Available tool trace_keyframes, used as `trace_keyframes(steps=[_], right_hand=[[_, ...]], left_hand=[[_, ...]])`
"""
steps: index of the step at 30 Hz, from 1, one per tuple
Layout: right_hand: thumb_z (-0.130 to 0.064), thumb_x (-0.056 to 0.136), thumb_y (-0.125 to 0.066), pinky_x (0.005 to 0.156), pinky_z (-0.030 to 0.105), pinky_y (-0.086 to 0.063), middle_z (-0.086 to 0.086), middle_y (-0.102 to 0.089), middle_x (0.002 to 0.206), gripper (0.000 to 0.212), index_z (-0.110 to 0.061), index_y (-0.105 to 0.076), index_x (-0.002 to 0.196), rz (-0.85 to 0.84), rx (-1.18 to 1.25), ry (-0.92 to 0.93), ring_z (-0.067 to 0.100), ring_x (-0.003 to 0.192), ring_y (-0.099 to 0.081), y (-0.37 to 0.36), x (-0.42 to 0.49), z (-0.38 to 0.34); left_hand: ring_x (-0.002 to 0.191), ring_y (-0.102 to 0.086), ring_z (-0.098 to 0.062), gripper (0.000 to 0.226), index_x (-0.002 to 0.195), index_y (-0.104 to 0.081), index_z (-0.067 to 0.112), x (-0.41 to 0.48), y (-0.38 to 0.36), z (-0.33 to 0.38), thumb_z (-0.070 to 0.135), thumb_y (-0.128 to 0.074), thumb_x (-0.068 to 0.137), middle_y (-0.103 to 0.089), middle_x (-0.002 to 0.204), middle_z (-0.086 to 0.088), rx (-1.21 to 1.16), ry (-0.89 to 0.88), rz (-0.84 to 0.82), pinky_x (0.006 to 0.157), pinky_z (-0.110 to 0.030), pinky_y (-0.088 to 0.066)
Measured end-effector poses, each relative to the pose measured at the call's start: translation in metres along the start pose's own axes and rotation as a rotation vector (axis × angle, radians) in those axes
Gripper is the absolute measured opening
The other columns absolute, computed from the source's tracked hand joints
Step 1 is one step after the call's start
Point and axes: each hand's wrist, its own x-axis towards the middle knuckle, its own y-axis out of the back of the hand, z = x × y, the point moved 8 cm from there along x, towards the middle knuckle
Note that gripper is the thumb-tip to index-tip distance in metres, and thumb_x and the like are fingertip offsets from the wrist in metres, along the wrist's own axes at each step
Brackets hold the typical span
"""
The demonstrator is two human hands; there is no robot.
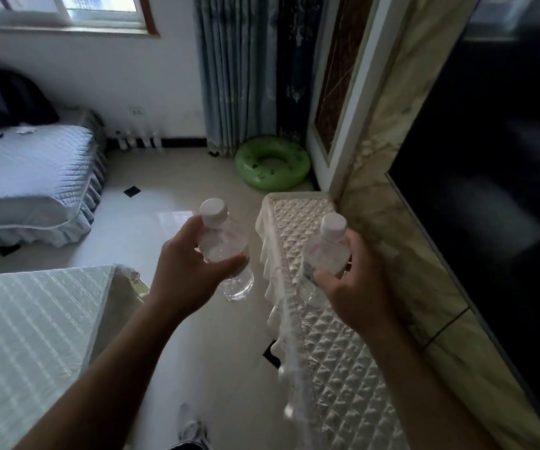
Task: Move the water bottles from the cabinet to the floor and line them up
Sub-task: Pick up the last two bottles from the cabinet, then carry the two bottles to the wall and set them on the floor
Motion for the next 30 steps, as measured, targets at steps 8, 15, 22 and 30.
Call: trace_keyframes(steps=[8, 15, 22, 30], right_hand=[[-0.036, 0.063, -0.063, 0.087, 0.044, -0.053, -0.012, -0.063, 0.113, 0.064, -0.035, -0.047, 0.124, 0.02, -0.029, 0.034, 0.013, 0.102, -0.062, -0.054, 0.06, -0.041], [-0.034, 0.062, -0.065, 0.09, 0.044, -0.051, -0.011, -0.06, 0.117, 0.068, -0.032, -0.046, 0.127, 0.024, -0.065, 0.054, 0.015, 0.107, -0.06, -0.133, 0.124, -0.083], [-0.029, 0.064, -0.065, 0.084, 0.044, -0.052, -0.008, -0.063, 0.108, 0.058, -0.027, -0.049, 0.119, 0.051, -0.08, 0.056, 0.017, 0.098, -0.061, -0.19, 0.179, -0.121], [-0.029, 0.067, -0.065, 0.087, 0.041, -0.051, -0.011, -0.063, 0.112, 0.059, -0.028, -0.051, 0.123, 0.044, -0.047, 0.071, 0.012, 0.101, -0.06, -0.23, 0.247, -0.14]], left_hand=[[0.091, -0.065, 0.001, 0.063, 0.117, -0.06, 0.027, 0.068, 0.033, -0.048, 0.028, -0.089, 0.061, -0.069, 0.1, 0.014, -0.016, 0.015, 0.01, 0.081, -0.034, -0.057], [0.094, -0.066, -0.003, 0.064, 0.117, -0.06, 0.031, 0.15, 0.082, -0.104, 0.036, -0.088, 0.061, -0.07, 0.101, 0.013, -0.017, 0.022, 0.01, 0.082, -0.039, -0.057], [0.097, -0.065, -0.003, 0.067, 0.12, -0.058, 0.03, 0.227, 0.119, -0.142, 0.031, -0.089, 0.061, -0.069, 0.104, 0.013, -0.027, 0.02, -0.008, 0.085, -0.04, -0.056], [0.098, -0.065, -0.006, 0.069, 0.119, -0.059, 0.03, 0.302, 0.128, -0.172, 0.04, -0.084, 0.056, -0.069, 0.103, 0.013, -0.056, 0.041, -0.006, 0.086, -0.043, -0.056]])
